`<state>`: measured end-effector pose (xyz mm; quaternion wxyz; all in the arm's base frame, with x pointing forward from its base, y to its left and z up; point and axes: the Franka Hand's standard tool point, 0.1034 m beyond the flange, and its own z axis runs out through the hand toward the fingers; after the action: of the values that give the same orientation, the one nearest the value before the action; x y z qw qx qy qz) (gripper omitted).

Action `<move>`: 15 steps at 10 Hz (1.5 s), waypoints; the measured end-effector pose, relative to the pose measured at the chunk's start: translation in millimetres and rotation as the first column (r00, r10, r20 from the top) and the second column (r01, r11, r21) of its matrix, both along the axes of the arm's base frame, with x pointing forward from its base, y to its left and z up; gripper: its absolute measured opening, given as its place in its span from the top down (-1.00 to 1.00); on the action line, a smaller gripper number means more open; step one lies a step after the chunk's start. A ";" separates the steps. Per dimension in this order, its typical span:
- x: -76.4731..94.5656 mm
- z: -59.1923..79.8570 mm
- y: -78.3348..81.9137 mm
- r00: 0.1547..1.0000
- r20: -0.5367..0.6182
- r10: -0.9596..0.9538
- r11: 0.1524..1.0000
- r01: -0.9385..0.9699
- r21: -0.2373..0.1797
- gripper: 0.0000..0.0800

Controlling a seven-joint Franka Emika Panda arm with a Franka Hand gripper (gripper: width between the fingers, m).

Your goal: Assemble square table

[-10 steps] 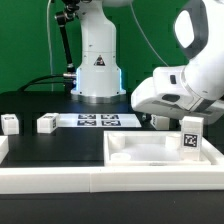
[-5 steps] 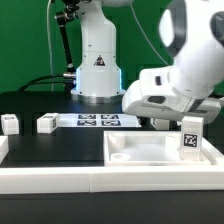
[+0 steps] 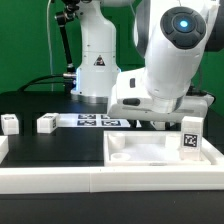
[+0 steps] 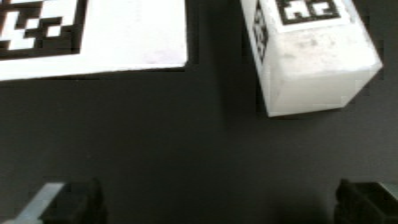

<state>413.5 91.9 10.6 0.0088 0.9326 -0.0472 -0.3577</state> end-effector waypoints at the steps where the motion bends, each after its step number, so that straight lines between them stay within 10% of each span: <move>1: -2.6 -0.2 6.3 1.000 -0.002 -0.013 1.000 0.013 -0.014 -0.62; 15: -30.1 0.6 31.8 1.000 -0.023 -0.016 1.000 0.016 -0.010 -0.62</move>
Offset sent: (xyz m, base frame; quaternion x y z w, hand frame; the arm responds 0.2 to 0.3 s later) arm -0.0178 0.0232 0.0093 0.0301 0.0021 0.0095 0.9995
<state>383.4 123.8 11.2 0.0110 0.9280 -0.0564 -0.3682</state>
